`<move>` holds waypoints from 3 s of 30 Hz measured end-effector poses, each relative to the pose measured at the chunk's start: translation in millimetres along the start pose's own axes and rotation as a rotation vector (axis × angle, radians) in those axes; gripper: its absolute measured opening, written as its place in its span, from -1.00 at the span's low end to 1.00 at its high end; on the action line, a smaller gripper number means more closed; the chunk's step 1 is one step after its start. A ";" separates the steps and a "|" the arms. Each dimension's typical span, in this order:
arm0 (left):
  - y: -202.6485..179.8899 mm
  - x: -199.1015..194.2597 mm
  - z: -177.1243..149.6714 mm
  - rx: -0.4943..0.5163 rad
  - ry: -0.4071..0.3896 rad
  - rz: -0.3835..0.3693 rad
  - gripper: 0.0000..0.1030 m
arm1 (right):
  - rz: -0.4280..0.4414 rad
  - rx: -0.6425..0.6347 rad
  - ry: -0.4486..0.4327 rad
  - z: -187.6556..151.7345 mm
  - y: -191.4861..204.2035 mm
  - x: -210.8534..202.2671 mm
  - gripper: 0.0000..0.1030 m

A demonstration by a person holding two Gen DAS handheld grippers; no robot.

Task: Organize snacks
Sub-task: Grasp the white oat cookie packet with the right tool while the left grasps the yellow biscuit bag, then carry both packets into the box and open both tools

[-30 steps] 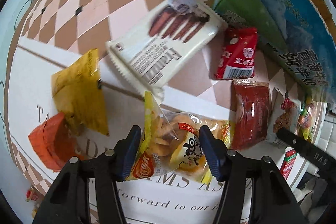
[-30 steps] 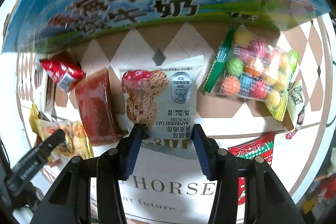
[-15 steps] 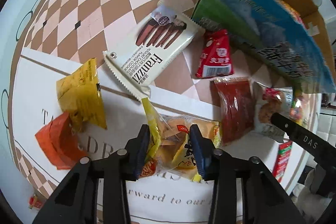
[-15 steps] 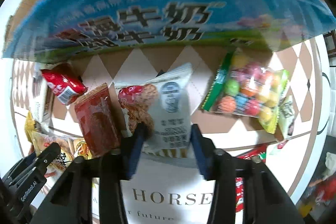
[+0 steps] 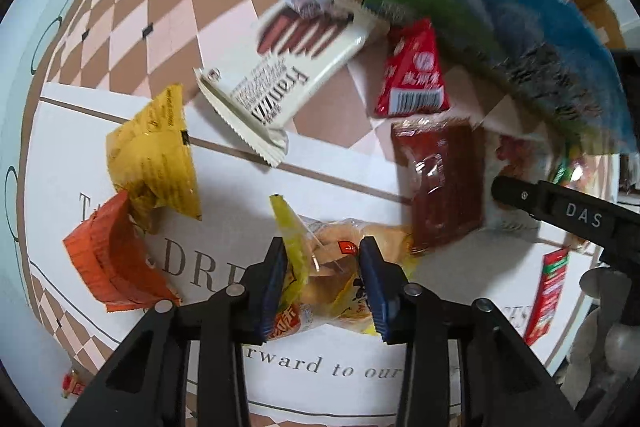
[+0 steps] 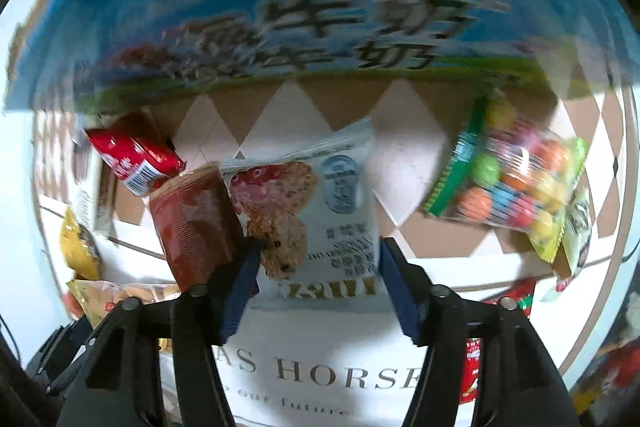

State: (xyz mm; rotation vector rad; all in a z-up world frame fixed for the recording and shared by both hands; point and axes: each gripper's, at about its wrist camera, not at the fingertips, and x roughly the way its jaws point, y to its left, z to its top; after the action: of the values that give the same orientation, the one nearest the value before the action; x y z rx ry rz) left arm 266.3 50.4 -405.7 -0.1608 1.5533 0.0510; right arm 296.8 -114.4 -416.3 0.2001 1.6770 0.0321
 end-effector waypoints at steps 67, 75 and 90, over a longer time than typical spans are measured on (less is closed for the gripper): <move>-111.1 -54.0 188.8 0.088 -0.022 -0.154 0.61 | 0.032 0.066 -0.107 139.2 -62.7 -107.5 0.83; -107.8 -69.1 185.8 0.112 -0.076 -0.113 0.63 | 0.011 0.073 -0.117 141.8 -65.5 -113.6 0.83; -116.8 -136.6 119.7 0.211 -0.316 -0.009 0.64 | -0.065 0.037 -0.283 96.1 -57.2 -174.6 0.84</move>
State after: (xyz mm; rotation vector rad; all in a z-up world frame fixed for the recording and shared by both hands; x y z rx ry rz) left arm 398.0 -39.5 -260.1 0.0078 1.2334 -0.0912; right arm 403.2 -206.2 -263.9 0.1699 1.4013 -0.0731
